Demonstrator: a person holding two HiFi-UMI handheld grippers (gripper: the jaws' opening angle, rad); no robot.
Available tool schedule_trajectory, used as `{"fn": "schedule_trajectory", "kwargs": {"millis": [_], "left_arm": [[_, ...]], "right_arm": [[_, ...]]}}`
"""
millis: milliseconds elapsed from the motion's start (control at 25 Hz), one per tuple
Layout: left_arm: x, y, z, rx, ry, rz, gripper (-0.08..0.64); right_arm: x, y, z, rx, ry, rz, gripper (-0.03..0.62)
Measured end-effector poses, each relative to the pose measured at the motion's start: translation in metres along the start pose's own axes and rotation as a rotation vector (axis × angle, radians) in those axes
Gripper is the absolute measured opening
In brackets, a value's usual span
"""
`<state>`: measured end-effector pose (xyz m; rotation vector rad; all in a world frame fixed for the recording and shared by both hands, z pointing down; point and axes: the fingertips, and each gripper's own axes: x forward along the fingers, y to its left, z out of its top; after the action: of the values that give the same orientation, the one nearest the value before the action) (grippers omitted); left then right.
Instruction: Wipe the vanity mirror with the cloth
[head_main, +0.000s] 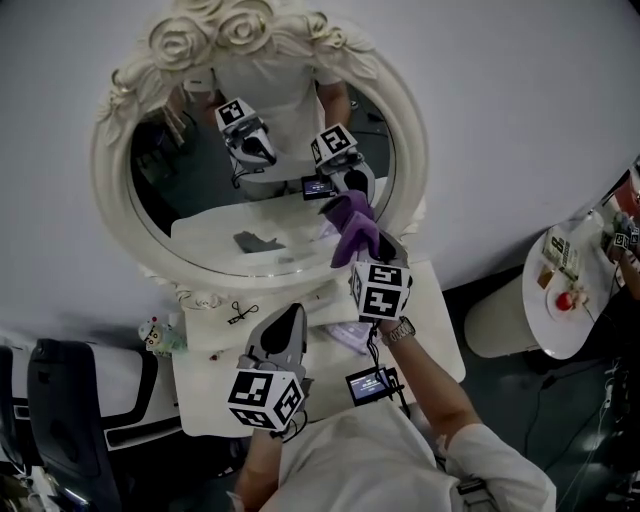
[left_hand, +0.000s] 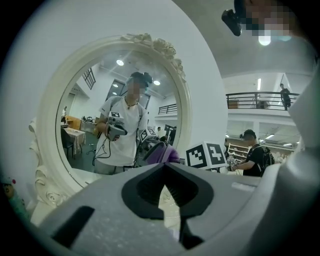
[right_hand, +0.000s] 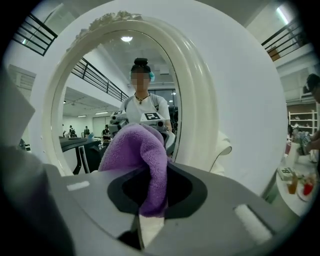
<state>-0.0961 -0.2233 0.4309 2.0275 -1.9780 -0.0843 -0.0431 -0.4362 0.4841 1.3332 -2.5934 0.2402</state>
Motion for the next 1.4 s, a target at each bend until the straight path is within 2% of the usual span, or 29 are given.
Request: {"fn": "schedule_trajectory", "kwargs": {"millis": [240,360,720,920,1160,1400], "left_arm": [[-0.024,0.028,-0.001,-0.016,-0.005,0.062,0.003],[-0.042,0.05,0.0,-0.031,-0.015,0.102,0.003],[-0.097,0.101,0.001,-0.062,-0.04,0.175,0.003],[-0.131,0.132,0.004,-0.072,-0.062,0.221,0.002],[-0.161,0.155,0.0,-0.077,-0.055,0.24,0.003],[-0.197,0.182,-0.001,-0.08,-0.065,0.303,0.003]], "right_arm": [[0.011,0.009,-0.005,0.013,0.001,-0.028,0.063],[0.012,0.03,-0.011,0.019,0.02,-0.008,0.063],[0.013,0.141,-0.021,-0.04,0.043,0.116,0.063],[0.012,0.191,-0.024,-0.057,0.048,0.157,0.063],[0.012,0.25,-0.029,-0.086,0.05,0.21,0.063],[0.011,0.322,-0.031,-0.128,0.047,0.314,0.061]]}}
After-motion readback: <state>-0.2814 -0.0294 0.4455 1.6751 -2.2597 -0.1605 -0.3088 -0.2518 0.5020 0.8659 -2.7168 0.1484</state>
